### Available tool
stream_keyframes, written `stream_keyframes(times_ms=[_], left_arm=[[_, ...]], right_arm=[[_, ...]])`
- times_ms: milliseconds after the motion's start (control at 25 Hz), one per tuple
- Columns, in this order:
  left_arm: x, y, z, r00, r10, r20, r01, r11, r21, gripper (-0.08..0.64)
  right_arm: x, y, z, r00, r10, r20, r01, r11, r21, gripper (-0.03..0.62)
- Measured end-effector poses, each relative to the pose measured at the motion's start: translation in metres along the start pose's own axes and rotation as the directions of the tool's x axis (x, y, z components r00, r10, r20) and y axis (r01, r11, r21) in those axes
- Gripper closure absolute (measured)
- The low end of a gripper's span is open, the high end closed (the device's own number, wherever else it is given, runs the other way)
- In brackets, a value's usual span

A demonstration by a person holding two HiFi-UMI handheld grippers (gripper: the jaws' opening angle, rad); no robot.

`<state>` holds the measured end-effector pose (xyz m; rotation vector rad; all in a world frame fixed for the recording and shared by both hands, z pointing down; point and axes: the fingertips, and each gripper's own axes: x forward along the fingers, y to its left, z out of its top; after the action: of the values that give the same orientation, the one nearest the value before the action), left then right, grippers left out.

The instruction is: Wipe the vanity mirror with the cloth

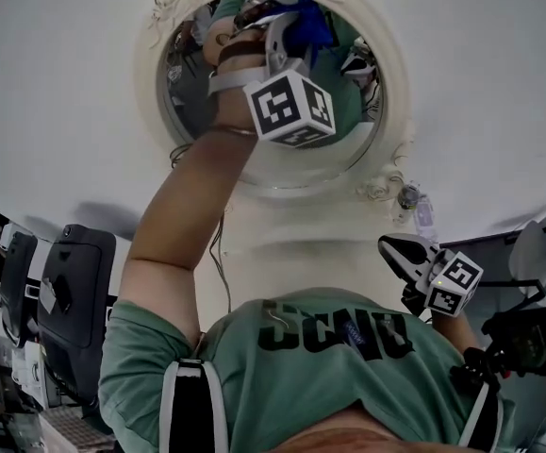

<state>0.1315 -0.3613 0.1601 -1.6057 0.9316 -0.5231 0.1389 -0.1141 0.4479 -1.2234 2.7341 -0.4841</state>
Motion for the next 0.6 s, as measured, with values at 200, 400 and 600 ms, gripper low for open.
stream_keyframes(times_ms=[200, 400, 600], left_arm=[[0.019, 0.008, 0.012, 0.999, 0.006, -0.032, -0.006, 1.000, 0.002, 0.476], [0.020, -0.003, 0.020, 0.998, 0.037, -0.041, -0.039, 0.998, -0.039, 0.477], [0.023, -0.059, 0.057, 1.000, -0.005, 0.008, 0.005, 1.000, 0.029, 0.477]], right_arm=[[-0.002, -0.002, 0.000, 1.000, -0.010, 0.012, 0.010, 1.000, 0.003, 0.588], [-0.006, -0.005, -0.003, 1.000, -0.014, 0.006, 0.014, 0.999, 0.030, 0.588], [-0.005, 0.002, -0.002, 1.000, 0.000, 0.005, -0.001, 1.000, 0.026, 0.588]])
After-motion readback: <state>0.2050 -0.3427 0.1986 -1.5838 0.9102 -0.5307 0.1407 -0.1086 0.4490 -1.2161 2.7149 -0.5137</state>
